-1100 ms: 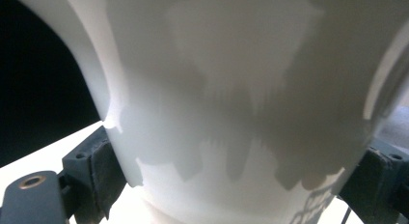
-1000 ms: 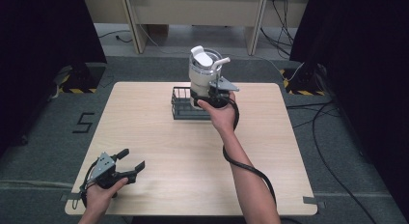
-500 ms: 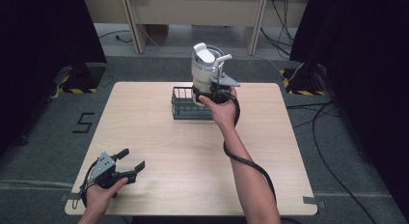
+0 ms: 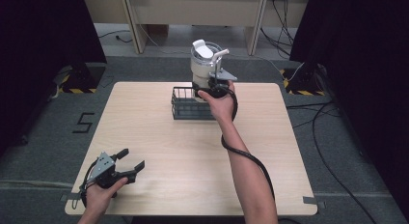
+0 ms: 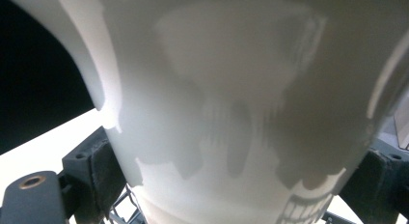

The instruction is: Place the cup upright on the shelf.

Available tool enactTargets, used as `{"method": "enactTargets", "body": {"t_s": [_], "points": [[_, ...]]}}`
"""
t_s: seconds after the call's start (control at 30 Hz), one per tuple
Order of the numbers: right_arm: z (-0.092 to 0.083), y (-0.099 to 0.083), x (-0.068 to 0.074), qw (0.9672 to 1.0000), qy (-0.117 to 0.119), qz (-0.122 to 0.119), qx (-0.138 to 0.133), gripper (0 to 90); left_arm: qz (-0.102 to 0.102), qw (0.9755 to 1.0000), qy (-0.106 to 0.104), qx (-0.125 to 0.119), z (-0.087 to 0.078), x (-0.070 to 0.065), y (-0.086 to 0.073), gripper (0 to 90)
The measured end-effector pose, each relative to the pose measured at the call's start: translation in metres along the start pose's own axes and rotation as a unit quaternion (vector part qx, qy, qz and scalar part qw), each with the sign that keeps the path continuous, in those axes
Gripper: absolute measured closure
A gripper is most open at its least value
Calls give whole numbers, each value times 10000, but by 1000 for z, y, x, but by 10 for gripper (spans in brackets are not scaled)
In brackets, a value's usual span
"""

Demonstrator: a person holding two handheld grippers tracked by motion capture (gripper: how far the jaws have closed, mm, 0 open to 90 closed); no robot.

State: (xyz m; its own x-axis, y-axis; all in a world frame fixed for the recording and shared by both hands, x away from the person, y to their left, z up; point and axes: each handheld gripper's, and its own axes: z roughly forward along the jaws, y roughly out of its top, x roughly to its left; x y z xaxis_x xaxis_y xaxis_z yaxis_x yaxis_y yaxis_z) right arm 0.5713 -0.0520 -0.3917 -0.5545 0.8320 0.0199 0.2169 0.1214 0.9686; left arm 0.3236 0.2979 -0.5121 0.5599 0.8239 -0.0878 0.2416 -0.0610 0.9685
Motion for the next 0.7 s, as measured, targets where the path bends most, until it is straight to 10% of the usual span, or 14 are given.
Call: {"method": "enactTargets", "body": {"t_s": [0.7], "points": [[24, -16, -5, 9996, -73, 139, 235, 114, -9, 10000, -1, -31, -1, 1, 0, 146]]}}
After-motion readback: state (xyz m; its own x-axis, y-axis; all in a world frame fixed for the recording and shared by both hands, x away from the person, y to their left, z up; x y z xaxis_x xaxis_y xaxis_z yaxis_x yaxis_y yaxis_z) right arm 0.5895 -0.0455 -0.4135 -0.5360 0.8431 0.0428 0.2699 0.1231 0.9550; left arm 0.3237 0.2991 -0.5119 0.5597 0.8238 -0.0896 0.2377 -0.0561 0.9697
